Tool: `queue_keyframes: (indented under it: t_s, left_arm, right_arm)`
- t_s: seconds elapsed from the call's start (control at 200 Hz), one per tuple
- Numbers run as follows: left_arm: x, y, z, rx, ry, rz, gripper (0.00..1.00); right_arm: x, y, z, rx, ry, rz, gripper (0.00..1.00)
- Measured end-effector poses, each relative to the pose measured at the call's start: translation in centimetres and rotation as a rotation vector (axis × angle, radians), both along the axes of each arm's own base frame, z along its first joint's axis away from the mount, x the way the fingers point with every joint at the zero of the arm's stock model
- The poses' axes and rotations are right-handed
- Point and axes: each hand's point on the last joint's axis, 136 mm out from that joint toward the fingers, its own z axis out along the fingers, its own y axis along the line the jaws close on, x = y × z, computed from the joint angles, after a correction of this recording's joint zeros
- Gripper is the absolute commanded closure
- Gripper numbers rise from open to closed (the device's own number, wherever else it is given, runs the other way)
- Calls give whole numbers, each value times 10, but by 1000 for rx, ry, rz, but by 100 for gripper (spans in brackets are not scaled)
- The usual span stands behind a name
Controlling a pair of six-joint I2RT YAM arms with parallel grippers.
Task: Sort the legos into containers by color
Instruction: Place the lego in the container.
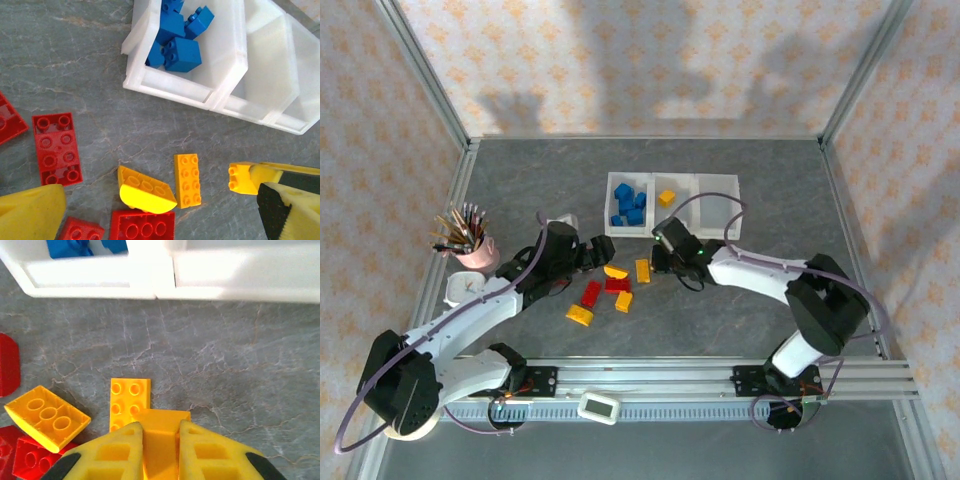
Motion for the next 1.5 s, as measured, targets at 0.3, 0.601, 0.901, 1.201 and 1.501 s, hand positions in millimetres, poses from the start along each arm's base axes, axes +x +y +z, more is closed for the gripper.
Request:
queue_keyframes:
  t_s: [0.3,0.601,0.901,1.201,1.501]
  left_arm:
    - [22,-11,20,-8,-34,-1,1]
    - [39,-15,31,12,-69,11,1]
    - [48,-16,33,37,-79,14,1]
    - [52,-17,41,35,-96,12,1]
    - [37,-9,62,4,-151,15,1]
  right_arm:
    - [72,-29,48,7,-110,-108,81]
    - [132,-26,22,-47,-96,-130,79]
    - [157,-22,6,-76,-85,-128,66]
    - [152,-18,35,-21,-114,-108,66]
    - [95,-8,57,14,-126,-30,59]
